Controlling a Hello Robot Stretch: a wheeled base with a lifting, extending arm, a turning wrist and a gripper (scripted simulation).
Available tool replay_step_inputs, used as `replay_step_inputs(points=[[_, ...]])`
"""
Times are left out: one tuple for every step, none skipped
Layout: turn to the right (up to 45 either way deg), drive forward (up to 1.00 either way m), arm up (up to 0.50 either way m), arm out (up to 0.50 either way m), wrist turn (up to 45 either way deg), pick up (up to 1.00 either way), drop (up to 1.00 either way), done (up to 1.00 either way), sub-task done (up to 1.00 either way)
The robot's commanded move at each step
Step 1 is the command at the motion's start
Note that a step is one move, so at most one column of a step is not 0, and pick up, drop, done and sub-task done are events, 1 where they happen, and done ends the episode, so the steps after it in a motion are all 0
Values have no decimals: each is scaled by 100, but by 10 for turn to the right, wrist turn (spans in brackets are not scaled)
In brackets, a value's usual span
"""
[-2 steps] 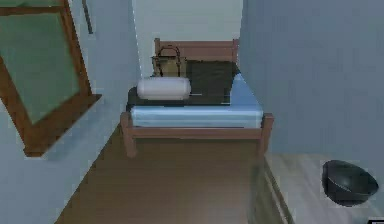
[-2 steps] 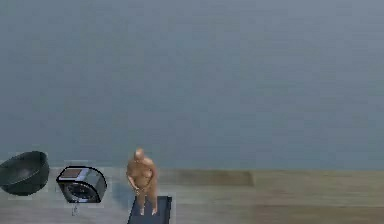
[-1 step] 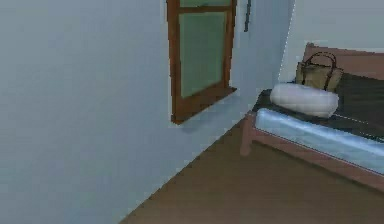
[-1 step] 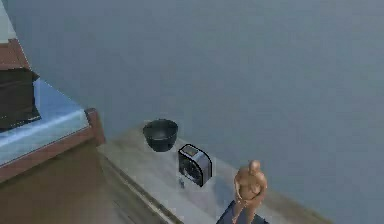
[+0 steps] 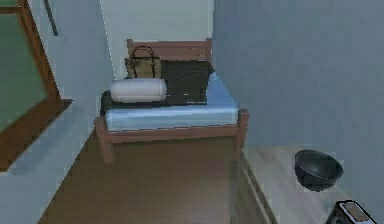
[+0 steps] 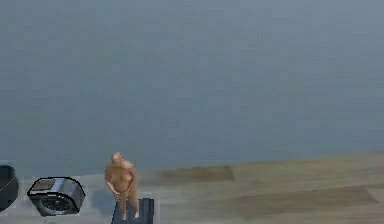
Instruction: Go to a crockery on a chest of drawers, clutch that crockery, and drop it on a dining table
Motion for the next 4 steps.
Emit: replay_step_inputs(points=[[0, 85, 0, 0, 0, 0, 0, 0, 0], [0, 0, 50, 0, 0, 0, 0, 0, 0], [0, 0, 34, 0, 0, 0, 0, 0, 0], [0, 0, 0, 16, 0, 0, 0, 0, 0]])
